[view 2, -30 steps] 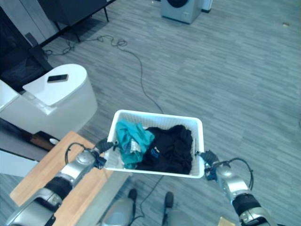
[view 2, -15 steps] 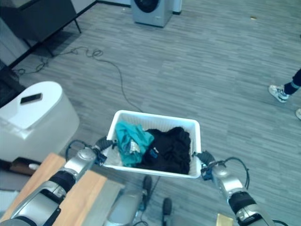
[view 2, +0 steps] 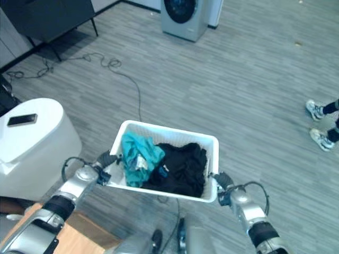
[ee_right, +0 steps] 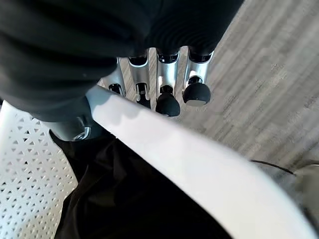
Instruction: Grab the laundry basket,head to the washer,open it,put in the laundry and shut it.
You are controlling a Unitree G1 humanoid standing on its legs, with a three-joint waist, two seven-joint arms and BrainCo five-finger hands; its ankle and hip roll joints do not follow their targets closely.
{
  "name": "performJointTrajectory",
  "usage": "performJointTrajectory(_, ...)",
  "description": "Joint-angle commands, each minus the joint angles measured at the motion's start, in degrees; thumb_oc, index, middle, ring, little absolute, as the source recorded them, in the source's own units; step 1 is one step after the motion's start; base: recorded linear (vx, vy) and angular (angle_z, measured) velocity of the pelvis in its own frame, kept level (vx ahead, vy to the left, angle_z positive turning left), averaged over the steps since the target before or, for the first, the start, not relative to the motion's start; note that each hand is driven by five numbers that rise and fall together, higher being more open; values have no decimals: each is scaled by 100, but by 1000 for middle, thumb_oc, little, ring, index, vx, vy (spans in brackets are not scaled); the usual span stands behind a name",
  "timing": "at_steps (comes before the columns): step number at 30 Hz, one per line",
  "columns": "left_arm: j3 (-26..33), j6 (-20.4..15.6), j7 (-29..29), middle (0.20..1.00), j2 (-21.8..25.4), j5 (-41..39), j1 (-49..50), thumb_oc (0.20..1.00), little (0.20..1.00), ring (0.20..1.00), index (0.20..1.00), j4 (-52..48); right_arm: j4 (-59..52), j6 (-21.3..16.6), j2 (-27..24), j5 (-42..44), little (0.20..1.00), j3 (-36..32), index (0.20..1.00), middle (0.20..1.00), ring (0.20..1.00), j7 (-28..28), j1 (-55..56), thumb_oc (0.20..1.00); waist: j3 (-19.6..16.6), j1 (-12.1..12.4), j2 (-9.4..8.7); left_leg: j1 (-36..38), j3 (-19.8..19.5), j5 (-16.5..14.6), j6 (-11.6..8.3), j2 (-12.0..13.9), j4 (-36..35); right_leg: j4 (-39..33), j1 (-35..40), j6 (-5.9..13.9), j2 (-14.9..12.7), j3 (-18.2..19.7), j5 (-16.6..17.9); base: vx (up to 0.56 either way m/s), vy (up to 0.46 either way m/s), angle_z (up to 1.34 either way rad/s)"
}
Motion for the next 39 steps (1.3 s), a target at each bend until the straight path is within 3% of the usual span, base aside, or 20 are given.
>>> performJointTrajectory(1, 232, -279, 327, 200, 285, 264, -497, 200, 200, 200, 200, 282, -278, -465, -389, 551, 200, -775, 200, 200, 200, 85, -518, 200, -253, -122, 198, 542, -224, -105, -442, 255, -125, -2163, 424, 411, -464, -719, 1380, 765, -222, 82)
performJointTrajectory(4, 259, -330, 270, 200, 332, 391, -392, 200, 200, 200, 200, 289, -294, -453, -367, 466, 200, -836, 200, 200, 200, 139, -399, 200, -490, -172, 131, 994, -175, -142, -637, 479, -139, -2029, 573, 441, -580, -1178, 1546, 622, -258, 30)
performJointTrajectory(6, 278, -323, 261, 200, 339, 356, -350, 200, 200, 200, 200, 240, -339, -410, -387, 430, 200, -838, 200, 200, 200, 158, -368, 200, -580, -199, 91, 1031, -185, -46, -721, 574, 11, -1791, 669, 367, -550, -1125, 1721, 502, -272, 38)
performJointTrajectory(7, 351, -366, 250, 200, 356, 301, -232, 200, 200, 200, 200, 209, -428, -382, -462, 381, 200, -840, 200, 200, 200, 228, -258, 200, -751, -294, 149, 896, -6, 692, -935, 1019, 949, -1488, 889, 205, -405, -1155, 1668, 432, -248, 46)
performJointTrajectory(8, 351, -366, 250, 200, 357, 301, -231, 200, 200, 200, 200, 208, -428, -382, -461, 381, 200, -840, 200, 200, 200, 228, -257, 200, -755, -298, 145, 890, -11, 695, -935, 1014, 949, -1488, 885, 206, -411, -1157, 1669, 754, -618, 37)
performJointTrajectory(9, 304, -328, 229, 200, 403, 191, -184, 200, 200, 200, 200, 160, -497, -417, -502, 521, 200, -925, 200, 200, 200, 137, -66, 200, -681, -323, -8, 129, 423, 1720, -881, 1621, 2752, -1396, 1426, -189, -244, -1156, 1442, 427, -540, -9)
performJointTrajectory(12, 321, -311, 318, 200, 479, 103, -285, 200, 200, 200, 200, 42, -686, -486, -541, 655, 200, -933, 200, 200, 200, -36, 115, 200, -458, -163, -159, -840, 549, 1779, -609, 1940, 4302, -1471, 1927, -623, 158, -1030, 1009, 413, -492, 49)
performJointTrajectory(14, 198, -308, 344, 200, 413, 87, -444, 200, 200, 200, 200, 4, -868, -507, -588, 676, 200, -1095, 200, 200, 200, -136, 369, 200, -279, -39, -289, -1594, 612, 1472, -504, 1691, 4251, -1444, 2251, -651, 178, -969, 786, 347, -236, -38)
performJointTrajectory(17, 110, -329, 335, 200, 302, 143, -556, 200, 200, 200, 200, 34, -1047, -526, -611, 705, 200, -1206, 200, 200, 200, -106, 555, 200, -142, 211, -273, -2117, 794, 1284, -631, 989, 2653, -1419, 2641, -552, 233, -931, 516, 401, -33, 7)
performJointTrajectory(19, 60, -385, 285, 200, 276, 203, -564, 200, 200, 200, 200, 45, -976, -600, -582, 712, 200, -1160, 200, 200, 200, -103, 502, 200, -116, 490, -170, -2179, 835, 1521, -718, 599, 776, -1475, 2927, -485, 355, -882, 355, 492, 27, 0)
performJointTrajectory(22, 87, -409, 239, 200, 307, 262, -519, 200, 200, 200, 200, 27, -789, -701, -450, 695, 200, -1030, 200, 200, 200, -140, 270, 200, -154, 826, -53, -2501, 706, 1907, -827, 308, -625, -1557, 3341, -486, 516, -695, 92, 523, 24, -47)
performJointTrajectory(24, 110, -406, 206, 200, 404, 243, -438, 200, 200, 200, 200, -24, -614, -722, -265, 672, 200, -860, 200, 200, 200, -143, -9, 200, -198, 1033, -58, -2698, 756, 2026, -873, 218, -773, -1576, 3675, -493, 529, -460, -139, 545, 75, -54)
performJointTrajectory(27, 153, -437, 248, 200, 491, 269, -412, 200, 200, 200, 200, -70, -416, -713, -58, 613, 200, -694, 200, 200, 200, -116, -203, 200, -440, 1201, -194, -2507, 617, 2166, -725, 314, -419, -1244, 3955, -443, 461, -197, -386, 682, 149, -94)
performJointTrajectory(28, 194, -433, 246, 200, 563, 270, -339, 200, 200, 200, 200, -139, -393, -691, 87, 555, 200, -679, 200, 200, 200, -64, -181, 200, -519, 1265, -350, -2403, 594, 2006, -614, 179, -106, -647, 3870, -234, 279, -105, -52, 605, 163, -43)
performJointTrajectory(29, 195, -432, 246, 200, 563, 270, -339, 200, 200, 200, 200, -140, -392, -691, 86, 554, 200, -679, 200, 200, 200, -64, -182, 200, -535, 1275, -337, -2420, 595, 2016, -618, 201, -109, -650, 3849, -235, 296, -93, -34, 528, 167, -20)
performJointTrajectory(31, 264, -443, 218, 200, 612, 347, -238, 200, 200, 200, 200, -126, -247, -649, 216, 453, 200, -690, 200, 200, 200, -8, -209, 200, -551, 1281, -452, -2225, 768, 1679, -442, 118, 165, 351, 3634, 207, 33, -105, 1030, 410, 156, -46)
performJointTrajectory(33, 256, -408, 231, 200, 620, 371, -221, 200, 200, 200, 200, -154, -200, -600, 272, 342, 200, -718, 200, 200, 200, -14, -253, 200, -508, 1166, -399, -1882, 849, 1402, -308, 147, 230, 1403, 3312, 409, -88, -193, 1712, 421, 190, -51)
performJointTrajectory(35, 309, -375, 267, 200, 639, 379, -185, 200, 200, 200, 200, -148, -137, -600, 326, 272, 200, -724, 200, 200, 200, -16, -314, 200, -544, 1057, -196, -1419, 829, 1209, -197, 277, 91, 1997, 2809, 394, -169, -476, 1700, 469, 213, -1)
performJointTrajectory(36, 329, -335, 275, 200, 679, 374, -229, 200, 200, 200, 200, -184, -133, -585, 310, 253, 200, -791, 200, 200, 200, -21, -314, 200, -455, 870, -97, -951, 860, 999, -181, 343, -53, 1924, 2246, 225, -608, -956, 1229, 416, 163, 5)
performJointTrajectory(39, 333, -313, 279, 200, 677, 364, -216, 200, 200, 200, 200, -216, -141, -569, 278, 254, 200, -813, 200, 200, 200, 0, -291, 200, -452, 740, -50, -772, 802, 912, -182, 346, -110, 1640, 2078, 142, -634, -1134, 1039, 295, 71, 0)
